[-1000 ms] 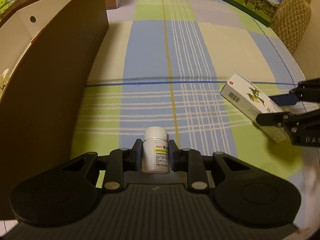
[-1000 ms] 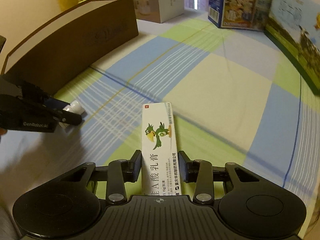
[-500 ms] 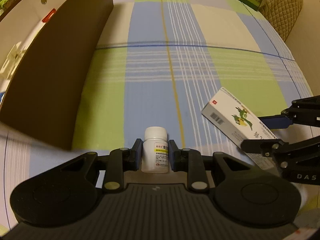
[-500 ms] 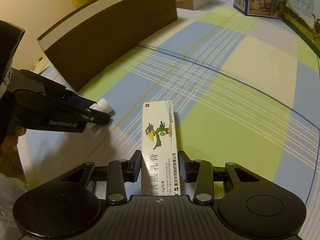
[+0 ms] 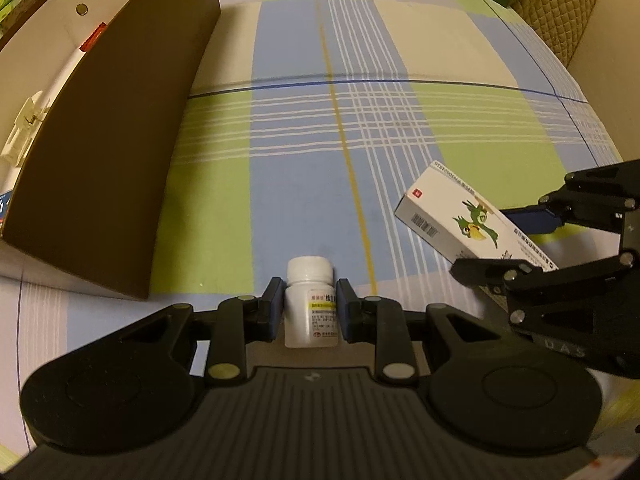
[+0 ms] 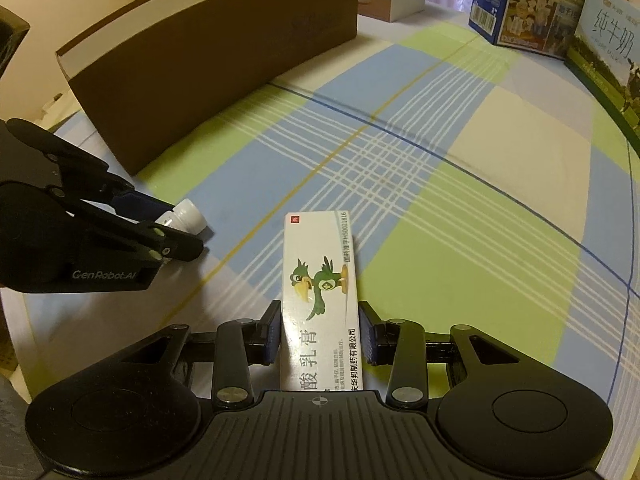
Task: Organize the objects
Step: 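Carry the pill bottle and ointment carton over the brown box with both tools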
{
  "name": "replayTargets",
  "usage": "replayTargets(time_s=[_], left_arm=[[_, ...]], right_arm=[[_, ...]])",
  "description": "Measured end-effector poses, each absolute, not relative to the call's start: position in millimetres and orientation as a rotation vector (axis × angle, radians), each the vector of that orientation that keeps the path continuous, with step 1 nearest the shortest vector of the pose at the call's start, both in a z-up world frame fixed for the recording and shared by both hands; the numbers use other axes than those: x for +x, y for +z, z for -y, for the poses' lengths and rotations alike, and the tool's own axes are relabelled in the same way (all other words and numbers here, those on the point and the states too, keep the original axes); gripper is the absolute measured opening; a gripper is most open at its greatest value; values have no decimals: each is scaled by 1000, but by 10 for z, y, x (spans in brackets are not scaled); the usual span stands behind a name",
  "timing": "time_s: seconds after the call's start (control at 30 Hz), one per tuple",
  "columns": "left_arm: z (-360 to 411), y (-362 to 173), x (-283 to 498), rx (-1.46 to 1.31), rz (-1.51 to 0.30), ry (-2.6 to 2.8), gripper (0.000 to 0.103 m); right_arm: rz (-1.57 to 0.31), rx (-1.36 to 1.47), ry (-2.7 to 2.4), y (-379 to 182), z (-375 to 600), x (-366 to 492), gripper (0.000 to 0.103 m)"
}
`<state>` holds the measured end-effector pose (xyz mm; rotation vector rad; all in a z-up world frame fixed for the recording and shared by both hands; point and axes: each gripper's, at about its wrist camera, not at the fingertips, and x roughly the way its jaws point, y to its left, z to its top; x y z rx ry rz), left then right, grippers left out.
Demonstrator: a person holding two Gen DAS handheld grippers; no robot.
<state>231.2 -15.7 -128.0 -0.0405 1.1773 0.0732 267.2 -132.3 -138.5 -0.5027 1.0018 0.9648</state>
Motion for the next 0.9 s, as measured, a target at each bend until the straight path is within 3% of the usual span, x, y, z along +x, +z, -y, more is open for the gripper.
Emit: replayTargets(time_s=[0.53,0.9], left_arm=[[82,-1257,2176,-40,-1154,26,22],[-165,-824,1900,-93,-1046,2,22]], right_arm=[[-1044,-434,918,-1364,1314,2466,35],[-1050,-309,937,-1035,1276,2337,35]])
